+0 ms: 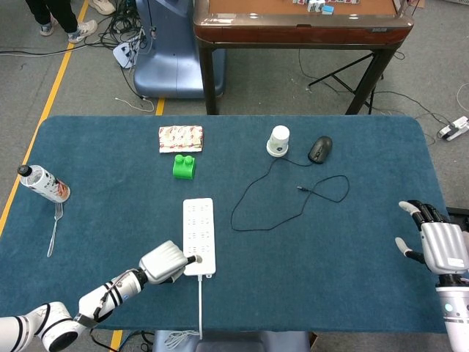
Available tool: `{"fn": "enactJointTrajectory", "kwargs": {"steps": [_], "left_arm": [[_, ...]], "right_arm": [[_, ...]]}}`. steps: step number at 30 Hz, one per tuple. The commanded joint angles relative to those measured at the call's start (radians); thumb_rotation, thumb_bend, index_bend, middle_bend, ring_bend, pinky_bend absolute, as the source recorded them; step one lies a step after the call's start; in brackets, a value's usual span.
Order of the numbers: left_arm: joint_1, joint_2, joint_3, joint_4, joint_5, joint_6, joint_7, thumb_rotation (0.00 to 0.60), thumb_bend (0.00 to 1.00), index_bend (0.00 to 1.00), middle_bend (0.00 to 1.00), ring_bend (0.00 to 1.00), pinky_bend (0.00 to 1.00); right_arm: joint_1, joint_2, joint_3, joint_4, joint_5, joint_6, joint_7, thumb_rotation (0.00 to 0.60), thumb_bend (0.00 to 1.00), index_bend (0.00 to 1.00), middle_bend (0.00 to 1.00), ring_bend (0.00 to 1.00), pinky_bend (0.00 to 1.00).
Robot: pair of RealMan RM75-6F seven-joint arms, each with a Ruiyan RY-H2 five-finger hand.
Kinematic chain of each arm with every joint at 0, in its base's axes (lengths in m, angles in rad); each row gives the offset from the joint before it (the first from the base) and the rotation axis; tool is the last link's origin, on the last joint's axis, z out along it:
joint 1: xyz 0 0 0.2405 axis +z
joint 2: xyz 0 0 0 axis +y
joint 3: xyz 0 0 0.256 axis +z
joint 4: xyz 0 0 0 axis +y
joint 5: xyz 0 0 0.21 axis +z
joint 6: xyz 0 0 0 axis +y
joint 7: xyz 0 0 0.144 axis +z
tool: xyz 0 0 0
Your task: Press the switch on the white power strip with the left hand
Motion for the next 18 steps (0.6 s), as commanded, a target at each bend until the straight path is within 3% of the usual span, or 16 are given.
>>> {"fn": "enactJointTrajectory", "kwargs": {"steps": [1, 18], "left_arm": [[-0.004, -0.004, 0.001, 0.005, -0.006, -0.004, 0.003, 0.600, 0.73, 0.30, 1.00, 1.00, 1.00], [-0.016, -0.020, 0.014, 0.024, -0.035, -0.020, 0.031, 0.600, 0.73, 0.30, 1.00, 1.00, 1.00]], "right_arm": [[-0.002, 0.000, -0.001, 0.002, 0.001, 0.001, 0.003, 0.600, 0.23, 0.22, 0.21, 0.20, 0.38], [-0.005, -0.005, -0.003, 0.012, 0.006, -0.002, 0.013, 0.600, 0.23, 0.22, 0.21, 0.20, 0.38]]}}
